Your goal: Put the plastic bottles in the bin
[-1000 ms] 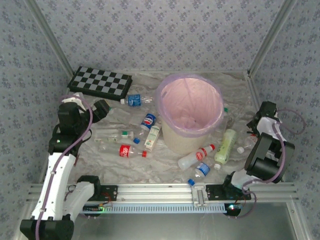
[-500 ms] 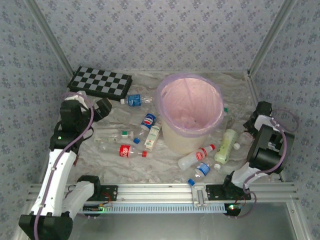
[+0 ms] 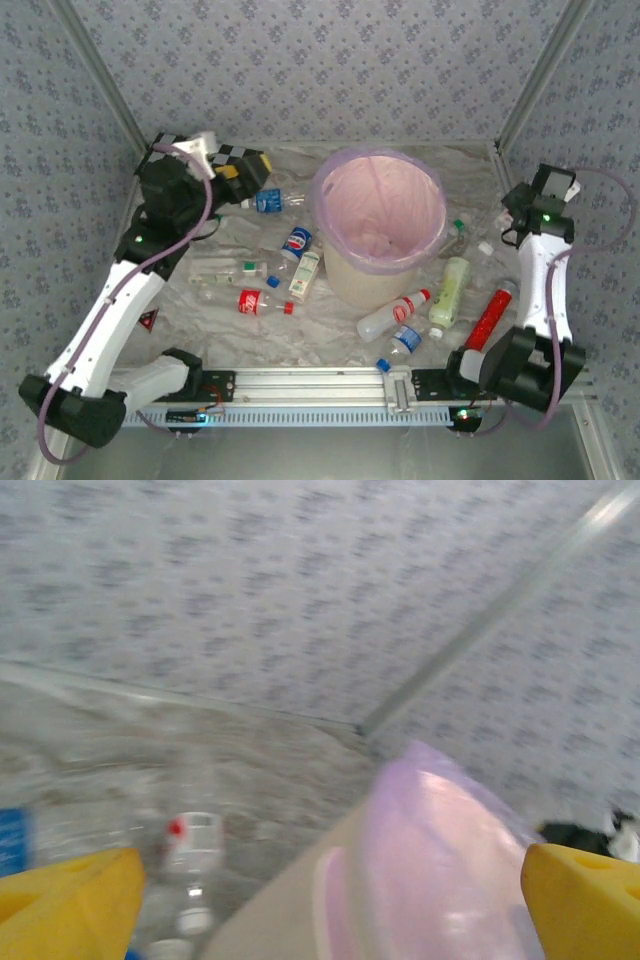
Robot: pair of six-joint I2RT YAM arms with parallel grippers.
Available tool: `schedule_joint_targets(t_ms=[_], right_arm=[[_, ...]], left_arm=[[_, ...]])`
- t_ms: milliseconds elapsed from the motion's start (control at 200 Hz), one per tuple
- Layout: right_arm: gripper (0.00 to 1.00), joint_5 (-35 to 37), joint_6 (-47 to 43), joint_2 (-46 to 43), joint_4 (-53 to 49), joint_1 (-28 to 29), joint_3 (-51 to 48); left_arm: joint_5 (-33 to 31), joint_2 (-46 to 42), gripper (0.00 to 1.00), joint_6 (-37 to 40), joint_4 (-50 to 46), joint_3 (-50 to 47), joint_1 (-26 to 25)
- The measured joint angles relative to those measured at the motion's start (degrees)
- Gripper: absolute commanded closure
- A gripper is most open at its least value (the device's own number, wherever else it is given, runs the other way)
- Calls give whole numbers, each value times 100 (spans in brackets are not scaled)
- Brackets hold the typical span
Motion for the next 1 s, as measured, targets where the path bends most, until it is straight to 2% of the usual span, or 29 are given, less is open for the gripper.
schedule_joint_targets(t_ms=[120,280,460,600,765,855,1004], right_arm=[[59,-455,4,-472,-15,396,581],[60,-1032,28,-682,7,1051,1585],[62,-1425,-48,-455,15,2546,2457],[62,-1412,-352,-26,-232,3724,2815],[62,-986,-1021,625,-1051,4955,3104],[62,-772,-1270,866,-1554,5324,3095],[62,-422,-1438,1016,-2184,5447,2970]], left_arm=[[4,459,7,13,203,302,-555],[-66,975,15,15,271,380,-988],[-256,1023,24,-24,286,109,-1163],[-396,898,31,-116,313,-326,-1165],[-450,879,40,-236,334,-680,-1165],[-452,879,41,-289,341,-763,-1165],[-450,879,41,-345,422,-793,-1165]])
